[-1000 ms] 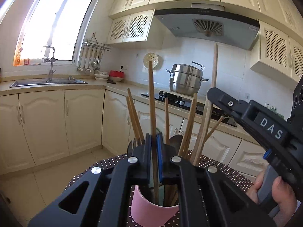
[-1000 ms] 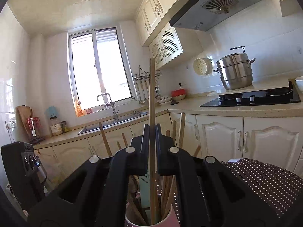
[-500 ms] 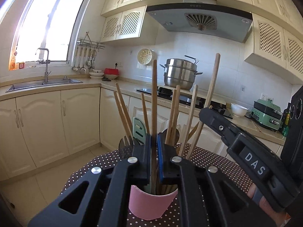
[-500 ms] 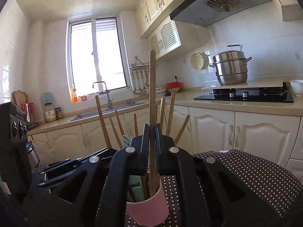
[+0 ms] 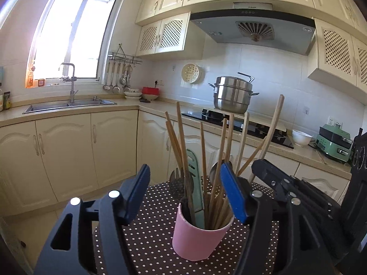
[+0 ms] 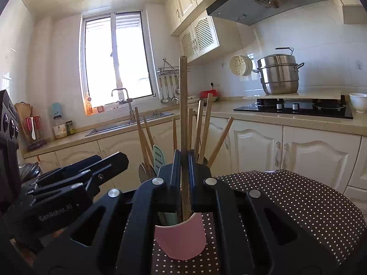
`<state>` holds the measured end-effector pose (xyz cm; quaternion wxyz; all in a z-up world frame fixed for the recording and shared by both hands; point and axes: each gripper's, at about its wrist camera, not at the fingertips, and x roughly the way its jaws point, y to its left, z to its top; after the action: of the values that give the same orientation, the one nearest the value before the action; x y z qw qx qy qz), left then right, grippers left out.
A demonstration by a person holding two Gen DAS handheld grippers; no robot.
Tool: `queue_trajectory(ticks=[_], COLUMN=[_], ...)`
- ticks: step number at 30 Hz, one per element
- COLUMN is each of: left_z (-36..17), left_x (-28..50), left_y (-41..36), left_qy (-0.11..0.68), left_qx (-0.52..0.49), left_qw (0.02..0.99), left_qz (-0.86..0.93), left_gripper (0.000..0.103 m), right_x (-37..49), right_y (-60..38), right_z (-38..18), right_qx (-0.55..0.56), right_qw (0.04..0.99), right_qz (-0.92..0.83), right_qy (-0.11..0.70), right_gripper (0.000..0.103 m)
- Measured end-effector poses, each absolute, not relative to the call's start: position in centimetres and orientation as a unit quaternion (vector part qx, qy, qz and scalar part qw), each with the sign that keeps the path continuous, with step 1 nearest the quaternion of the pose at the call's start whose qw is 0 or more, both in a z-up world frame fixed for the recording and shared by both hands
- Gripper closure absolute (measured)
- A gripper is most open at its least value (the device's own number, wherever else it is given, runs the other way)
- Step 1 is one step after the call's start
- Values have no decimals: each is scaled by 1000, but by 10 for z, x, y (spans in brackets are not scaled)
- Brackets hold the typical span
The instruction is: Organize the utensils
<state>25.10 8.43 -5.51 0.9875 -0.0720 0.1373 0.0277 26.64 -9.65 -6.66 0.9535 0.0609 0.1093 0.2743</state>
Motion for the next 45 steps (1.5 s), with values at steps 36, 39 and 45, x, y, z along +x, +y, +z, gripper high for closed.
queue_trajectory(ticks=[36, 39, 45], left_z=[-3, 3, 9], left_x=[93, 69, 21], left_y=[70, 61, 44], left_qy=[105, 94, 66], left_qx=[-40, -19, 6], left_qw=[993, 994, 997], left_qz=[45, 42, 46], left_gripper=[13, 10, 9], right_x=[95, 68, 25], right_y=[-133, -138, -147], right_z=[-11, -6, 1], right_qx=[20, 27, 32], right_qw=[979, 980, 983], right_qz=[177, 175, 166], right_qy=[98, 91, 73], right_gripper=[25, 21, 15])
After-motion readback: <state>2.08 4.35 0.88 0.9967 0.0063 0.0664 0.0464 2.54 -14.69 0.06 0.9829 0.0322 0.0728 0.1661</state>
